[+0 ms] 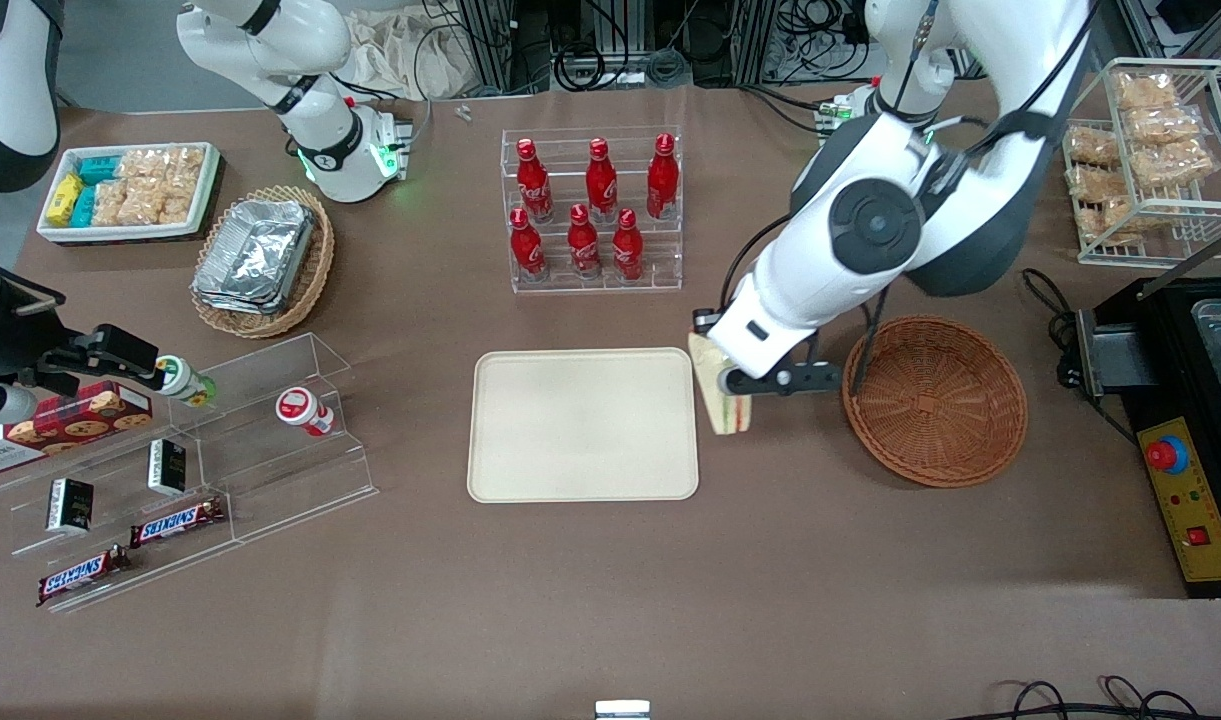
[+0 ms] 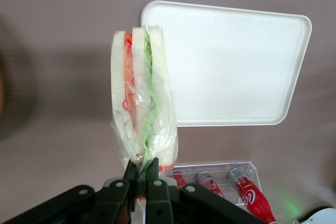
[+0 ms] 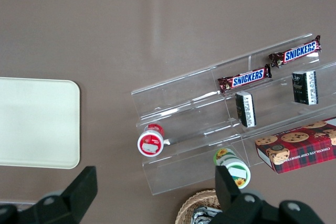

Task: Place sandwich from basket to tray
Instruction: 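Carry the held sandwich with the left gripper over the cream tray, then lower the sandwich onto the tray and open the left gripper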

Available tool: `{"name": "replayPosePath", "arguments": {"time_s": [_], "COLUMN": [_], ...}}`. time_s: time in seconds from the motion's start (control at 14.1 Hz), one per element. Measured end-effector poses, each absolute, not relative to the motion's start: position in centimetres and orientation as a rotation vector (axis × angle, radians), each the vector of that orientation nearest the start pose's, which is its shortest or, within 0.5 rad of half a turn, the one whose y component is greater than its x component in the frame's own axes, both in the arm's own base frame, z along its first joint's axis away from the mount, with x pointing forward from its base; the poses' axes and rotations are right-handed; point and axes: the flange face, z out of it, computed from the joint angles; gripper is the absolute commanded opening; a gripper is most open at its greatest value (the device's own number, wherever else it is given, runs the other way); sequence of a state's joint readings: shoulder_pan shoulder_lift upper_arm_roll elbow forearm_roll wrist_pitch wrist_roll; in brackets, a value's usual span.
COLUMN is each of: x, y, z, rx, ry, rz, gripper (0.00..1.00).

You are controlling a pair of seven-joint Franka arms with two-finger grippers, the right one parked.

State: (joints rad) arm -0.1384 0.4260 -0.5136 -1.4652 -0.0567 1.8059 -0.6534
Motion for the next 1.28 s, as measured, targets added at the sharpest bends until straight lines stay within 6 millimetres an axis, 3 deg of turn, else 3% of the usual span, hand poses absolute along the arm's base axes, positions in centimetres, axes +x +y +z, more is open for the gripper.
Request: {"name": "replayPosePath", "arguments": {"time_s": [0.35,0.64,0.92,0.99,1.06,1.28], "x": [54.6,55.1,55.5,55.5,55.5,55.6], "y": [-43.1,-43.7,-43.8,-43.8,-43.8,-43.8], "z": [37.1,31.0,27.8,27.4,27.2,27.2], "rx": [-3.274,-3.246,-3.232,-3.233,-3.233,-3.229], "ry": [0.108,0.139,0.163,0.162,0.153,0.092], "rz": [0.300,0.329,0.309,0.311,0.313,0.313], "gripper": [0.00,0.00,0.03,0.41,0.97,1.00]}}
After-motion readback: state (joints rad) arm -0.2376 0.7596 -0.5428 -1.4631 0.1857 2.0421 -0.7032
